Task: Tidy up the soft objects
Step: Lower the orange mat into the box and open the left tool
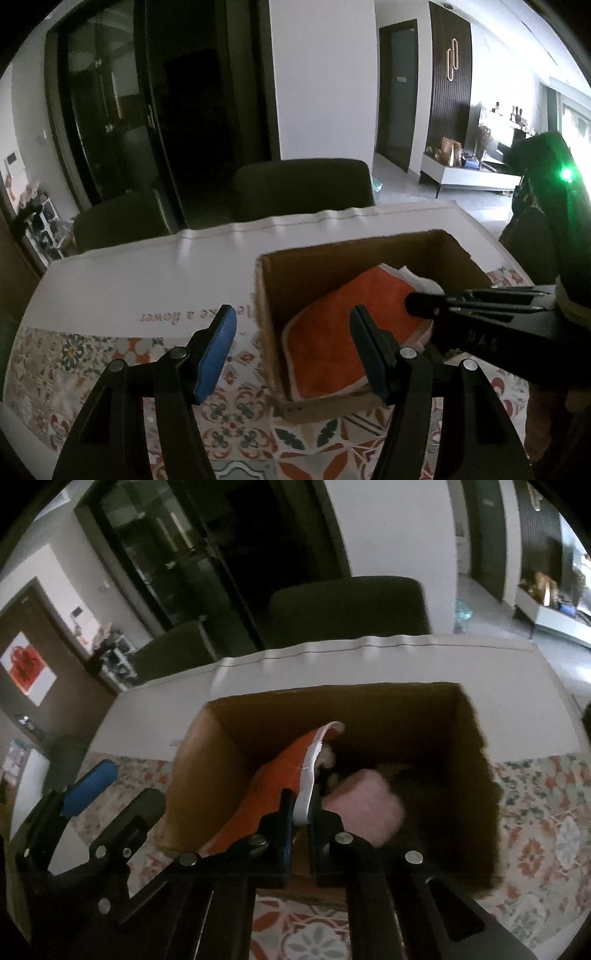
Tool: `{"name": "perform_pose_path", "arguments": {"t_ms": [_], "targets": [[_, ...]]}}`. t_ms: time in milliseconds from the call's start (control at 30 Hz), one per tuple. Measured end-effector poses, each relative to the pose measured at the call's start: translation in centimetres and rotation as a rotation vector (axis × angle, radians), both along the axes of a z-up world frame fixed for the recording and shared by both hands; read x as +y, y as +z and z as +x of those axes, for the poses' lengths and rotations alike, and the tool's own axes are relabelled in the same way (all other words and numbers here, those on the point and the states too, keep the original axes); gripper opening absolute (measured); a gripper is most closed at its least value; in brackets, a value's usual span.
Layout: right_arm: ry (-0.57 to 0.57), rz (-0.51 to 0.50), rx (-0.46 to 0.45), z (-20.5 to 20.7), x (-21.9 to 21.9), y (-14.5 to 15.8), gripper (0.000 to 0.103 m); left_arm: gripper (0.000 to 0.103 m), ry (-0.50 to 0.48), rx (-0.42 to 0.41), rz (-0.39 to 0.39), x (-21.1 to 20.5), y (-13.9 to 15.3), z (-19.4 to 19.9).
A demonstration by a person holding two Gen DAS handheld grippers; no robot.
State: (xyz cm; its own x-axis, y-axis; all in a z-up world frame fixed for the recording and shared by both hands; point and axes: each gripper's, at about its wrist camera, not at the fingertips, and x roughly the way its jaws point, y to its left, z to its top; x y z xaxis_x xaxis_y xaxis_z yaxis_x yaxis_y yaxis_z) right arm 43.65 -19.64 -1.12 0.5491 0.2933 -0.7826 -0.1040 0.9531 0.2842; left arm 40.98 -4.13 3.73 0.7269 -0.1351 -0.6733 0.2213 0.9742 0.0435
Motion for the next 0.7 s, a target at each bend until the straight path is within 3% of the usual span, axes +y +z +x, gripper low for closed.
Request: {"name": "perform_pose_path", "arguments": {"t_ms": [300,533,700], "targets": [[-0.053,-0.110,0.048,-0.3,-2.8,-1.0,0.007,0.063,-0.010,0.065,-0.017,-2.2,-1.8,0.3],[-0.050,-0.302,0.085,1.2,-1.6,-2.8,0.007,0.063,0.032,0.074,0.026,-1.4,-2.6,0.5],[-0.048,-0.322,0.120,1.6,-1.1,-3.9,0.008,0.064,0.052,0.090,0.032,-0.9,-3.1,0.8]]}}
